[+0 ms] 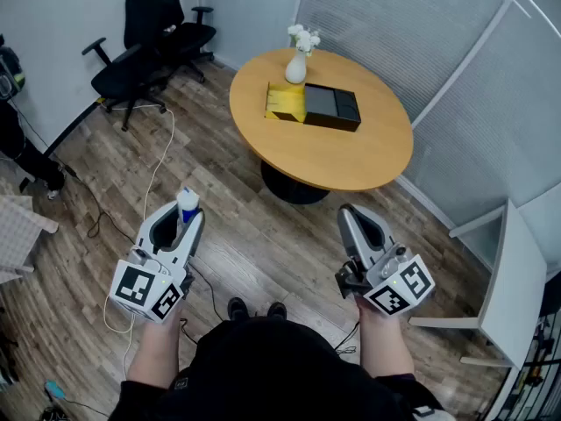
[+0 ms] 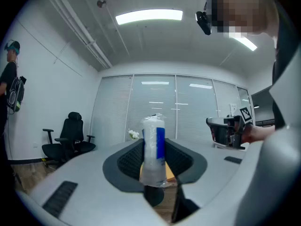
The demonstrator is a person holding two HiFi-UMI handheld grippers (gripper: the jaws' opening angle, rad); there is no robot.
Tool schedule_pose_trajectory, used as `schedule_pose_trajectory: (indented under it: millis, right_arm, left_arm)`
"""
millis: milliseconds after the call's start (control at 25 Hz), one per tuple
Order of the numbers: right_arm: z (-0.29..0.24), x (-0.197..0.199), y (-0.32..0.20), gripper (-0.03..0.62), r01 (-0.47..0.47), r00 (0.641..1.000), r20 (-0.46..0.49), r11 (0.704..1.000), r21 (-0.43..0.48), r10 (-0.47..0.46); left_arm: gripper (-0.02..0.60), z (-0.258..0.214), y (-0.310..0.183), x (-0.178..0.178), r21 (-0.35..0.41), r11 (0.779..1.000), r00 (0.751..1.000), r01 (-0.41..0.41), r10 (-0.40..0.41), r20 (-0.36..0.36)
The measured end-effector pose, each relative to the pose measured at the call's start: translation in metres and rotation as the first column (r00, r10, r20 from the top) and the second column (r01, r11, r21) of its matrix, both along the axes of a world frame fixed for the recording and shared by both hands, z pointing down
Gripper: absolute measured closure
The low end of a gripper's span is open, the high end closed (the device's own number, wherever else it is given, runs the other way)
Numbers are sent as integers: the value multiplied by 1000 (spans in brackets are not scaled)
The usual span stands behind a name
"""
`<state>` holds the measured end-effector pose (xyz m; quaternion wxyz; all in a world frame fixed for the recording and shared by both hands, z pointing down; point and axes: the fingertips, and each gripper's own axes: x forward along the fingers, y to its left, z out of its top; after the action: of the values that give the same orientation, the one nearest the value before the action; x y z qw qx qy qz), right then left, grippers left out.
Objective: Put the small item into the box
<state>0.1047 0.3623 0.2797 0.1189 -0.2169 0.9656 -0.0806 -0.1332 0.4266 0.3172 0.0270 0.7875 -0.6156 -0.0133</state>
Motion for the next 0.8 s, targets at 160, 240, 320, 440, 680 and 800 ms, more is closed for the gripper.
schedule_pose_trajectory:
  millis: [160,240,320,440,680,800]
  right_arm:
    - [5,11,5,559,0,1000,-3,1000,-13,-1]
    - [5,17,4,559,4,1000,2,1000,-16,-4]
    - [6,25,3,559,7,1000,8,1000,-18,-7]
    - [7,38,1,559,12,1000,22,1000,-16,-12]
    - [-2,65,11,557,69,997,34,996,54,-71]
    - [1,76,12,556,99,993,60,994,35,-101]
  left_arm:
    - [442,-2,4,8,2,1000,1000,5,-5,-4]
    - [442,-3,3,16,1,1000,1000,4,-4,-4]
    - [442,-1,1,25,-4,1000,1000,-1,1,-2]
    - [442,-1,-1,39,-6,1000,1000,-4,4,2]
    - [443,-7,-4,74,-2,1000,1000,4,-4,31]
    - [443,-8,-5,93,-2,1000,999,0,0,33]
